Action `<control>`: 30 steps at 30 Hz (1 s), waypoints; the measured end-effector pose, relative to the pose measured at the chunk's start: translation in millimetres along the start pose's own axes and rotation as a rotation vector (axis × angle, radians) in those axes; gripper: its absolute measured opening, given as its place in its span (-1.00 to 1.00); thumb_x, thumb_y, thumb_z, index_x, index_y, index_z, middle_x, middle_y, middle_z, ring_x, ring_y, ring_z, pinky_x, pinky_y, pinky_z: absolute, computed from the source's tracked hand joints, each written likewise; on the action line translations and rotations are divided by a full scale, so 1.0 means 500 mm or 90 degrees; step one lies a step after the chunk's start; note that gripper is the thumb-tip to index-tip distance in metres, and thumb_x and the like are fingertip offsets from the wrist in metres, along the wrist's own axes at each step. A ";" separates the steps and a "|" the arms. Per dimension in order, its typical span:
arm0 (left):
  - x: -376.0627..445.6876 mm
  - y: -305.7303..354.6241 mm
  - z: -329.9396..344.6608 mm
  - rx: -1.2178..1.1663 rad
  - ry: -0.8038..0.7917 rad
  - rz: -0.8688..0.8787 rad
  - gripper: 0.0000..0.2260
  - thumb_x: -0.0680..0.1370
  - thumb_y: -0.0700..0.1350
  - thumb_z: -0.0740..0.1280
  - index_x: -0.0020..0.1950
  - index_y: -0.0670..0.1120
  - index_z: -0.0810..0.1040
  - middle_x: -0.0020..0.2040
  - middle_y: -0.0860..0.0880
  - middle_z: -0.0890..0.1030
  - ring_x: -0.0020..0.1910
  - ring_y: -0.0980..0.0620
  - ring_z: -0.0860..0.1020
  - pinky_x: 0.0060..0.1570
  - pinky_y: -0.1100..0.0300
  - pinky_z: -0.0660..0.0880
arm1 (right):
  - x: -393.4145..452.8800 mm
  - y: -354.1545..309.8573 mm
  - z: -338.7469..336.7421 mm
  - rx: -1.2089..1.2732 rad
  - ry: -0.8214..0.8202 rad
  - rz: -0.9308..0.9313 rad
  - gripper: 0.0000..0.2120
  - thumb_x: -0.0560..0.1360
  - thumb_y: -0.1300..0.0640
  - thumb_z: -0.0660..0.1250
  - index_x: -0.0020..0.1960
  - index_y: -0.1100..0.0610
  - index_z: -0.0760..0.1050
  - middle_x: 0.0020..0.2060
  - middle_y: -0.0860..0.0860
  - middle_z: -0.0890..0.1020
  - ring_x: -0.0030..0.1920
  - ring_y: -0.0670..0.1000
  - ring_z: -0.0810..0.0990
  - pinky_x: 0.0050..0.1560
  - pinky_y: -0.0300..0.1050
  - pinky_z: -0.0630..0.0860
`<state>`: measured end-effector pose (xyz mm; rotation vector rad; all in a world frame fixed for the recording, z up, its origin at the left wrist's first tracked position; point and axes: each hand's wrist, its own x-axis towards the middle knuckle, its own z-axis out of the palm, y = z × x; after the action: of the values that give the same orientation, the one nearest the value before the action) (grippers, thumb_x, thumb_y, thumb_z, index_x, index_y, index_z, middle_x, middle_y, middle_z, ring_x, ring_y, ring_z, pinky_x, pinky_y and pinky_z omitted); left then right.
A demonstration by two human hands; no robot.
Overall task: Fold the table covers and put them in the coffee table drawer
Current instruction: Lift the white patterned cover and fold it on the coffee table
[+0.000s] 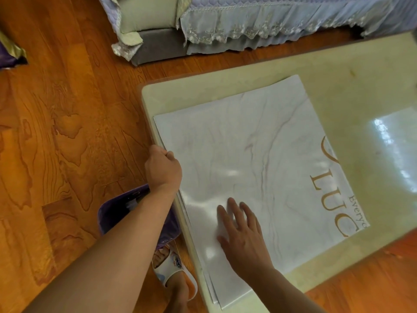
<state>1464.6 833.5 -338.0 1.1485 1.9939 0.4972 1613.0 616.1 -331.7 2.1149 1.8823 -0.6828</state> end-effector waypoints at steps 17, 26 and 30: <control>-0.198 -0.034 0.059 0.643 -0.384 0.411 -0.31 0.55 -0.04 0.40 0.56 -0.01 0.09 0.59 -0.20 -0.16 0.60 -0.30 -0.20 0.54 -0.12 0.06 | 0.009 0.239 -0.094 0.155 0.152 -0.138 -0.47 0.49 0.16 0.37 0.45 0.07 0.41 0.47 0.09 0.41 0.41 0.17 0.39 0.42 0.02 0.36; -0.256 -0.008 0.118 0.681 -0.197 0.337 -0.42 0.56 -0.27 0.19 0.58 -0.05 0.18 0.60 -0.23 0.07 0.60 -0.30 0.02 0.53 -0.14 0.13 | -0.002 0.722 -0.160 0.130 0.072 0.241 -0.45 0.53 -0.19 0.29 0.28 0.23 0.50 0.18 0.31 0.51 0.17 0.36 0.49 0.17 0.24 0.51; -0.415 -0.023 0.170 0.569 -0.032 0.224 -0.49 0.49 -0.18 0.29 0.46 -0.05 0.40 0.48 -0.22 0.32 0.41 -0.31 0.31 0.33 -0.19 0.36 | -0.019 0.715 -0.151 0.234 0.027 0.213 -0.47 0.50 -0.16 0.36 0.34 0.12 0.41 0.24 0.19 0.44 0.19 0.23 0.43 0.17 0.14 0.47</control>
<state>1586.2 646.7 -310.9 2.0351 2.0075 -0.3184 1976.9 589.3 -309.8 2.6027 1.4494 -0.9675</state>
